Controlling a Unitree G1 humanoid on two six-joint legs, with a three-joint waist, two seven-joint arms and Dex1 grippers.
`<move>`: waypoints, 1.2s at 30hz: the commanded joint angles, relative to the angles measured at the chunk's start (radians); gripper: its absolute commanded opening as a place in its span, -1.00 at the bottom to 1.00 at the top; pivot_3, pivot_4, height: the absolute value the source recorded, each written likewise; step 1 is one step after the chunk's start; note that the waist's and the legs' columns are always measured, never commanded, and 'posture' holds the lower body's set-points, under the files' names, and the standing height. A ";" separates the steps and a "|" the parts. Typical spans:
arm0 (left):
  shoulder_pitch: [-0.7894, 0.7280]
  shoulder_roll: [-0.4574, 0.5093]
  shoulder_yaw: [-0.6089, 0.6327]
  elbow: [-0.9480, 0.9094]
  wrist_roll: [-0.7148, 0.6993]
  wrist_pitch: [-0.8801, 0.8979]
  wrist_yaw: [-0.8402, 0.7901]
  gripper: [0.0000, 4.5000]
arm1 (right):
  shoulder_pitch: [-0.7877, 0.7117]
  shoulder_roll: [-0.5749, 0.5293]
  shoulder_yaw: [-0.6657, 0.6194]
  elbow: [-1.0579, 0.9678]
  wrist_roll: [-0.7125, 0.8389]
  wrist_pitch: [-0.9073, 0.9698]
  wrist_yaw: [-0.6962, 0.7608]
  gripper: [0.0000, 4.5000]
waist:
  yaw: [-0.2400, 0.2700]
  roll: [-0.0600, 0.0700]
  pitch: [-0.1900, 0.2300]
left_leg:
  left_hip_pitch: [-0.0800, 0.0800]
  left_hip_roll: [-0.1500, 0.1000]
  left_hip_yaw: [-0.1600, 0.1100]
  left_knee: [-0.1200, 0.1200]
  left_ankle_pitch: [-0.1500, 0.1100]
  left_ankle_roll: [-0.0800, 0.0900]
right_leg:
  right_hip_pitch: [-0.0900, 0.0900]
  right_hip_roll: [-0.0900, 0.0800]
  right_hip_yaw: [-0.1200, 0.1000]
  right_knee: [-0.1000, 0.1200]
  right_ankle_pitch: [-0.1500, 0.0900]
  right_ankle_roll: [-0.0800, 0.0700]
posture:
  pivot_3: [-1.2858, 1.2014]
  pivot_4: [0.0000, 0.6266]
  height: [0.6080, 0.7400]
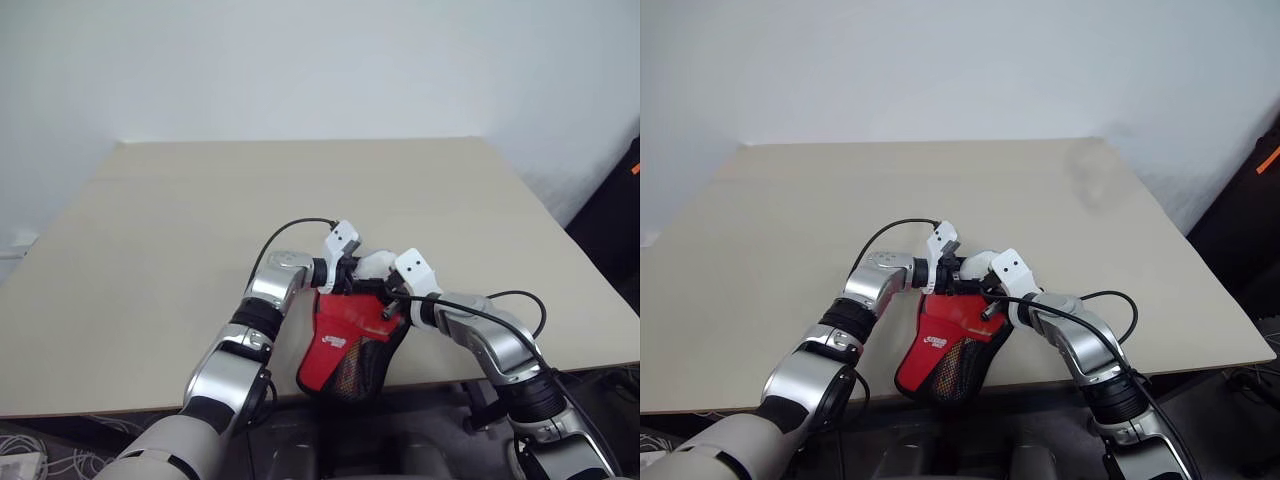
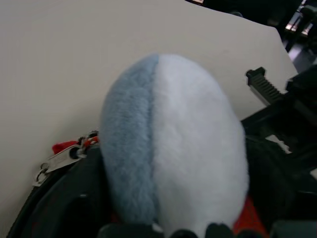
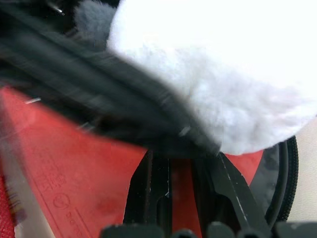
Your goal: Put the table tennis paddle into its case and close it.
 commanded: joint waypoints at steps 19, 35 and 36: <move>0.061 0.249 0.064 -0.541 -0.179 0.274 -0.054 0.42 | 0.050 -0.164 -0.032 -0.207 0.044 0.081 0.118 0.01 | 0.000 0.002 0.001 | 0.000 0.000 0.001 0.000 0.000 0.000 | -0.001 0.000 0.001 0.000 0.000 0.000 | 0.03 -1.00 0.63; 0.296 0.205 0.036 -0.592 -0.190 0.163 0.097 -0.98 | -0.153 -0.272 -0.157 -0.151 0.101 0.112 0.160 1.00 | 0.006 0.006 0.007 | 0.000 0.000 0.001 0.000 0.000 -0.001 | -0.001 0.000 0.001 0.000 0.000 0.000 | 0.03 -1.00 0.63; 0.300 0.193 0.027 -0.584 -0.185 0.150 0.104 -0.98 | -0.164 -0.262 -0.148 -0.126 0.092 0.096 0.154 1.00 | 0.006 0.006 0.007 | 0.000 0.000 0.001 0.000 0.000 -0.001 | -0.001 0.000 0.001 0.000 0.000 0.000 | 0.03 -1.00 0.63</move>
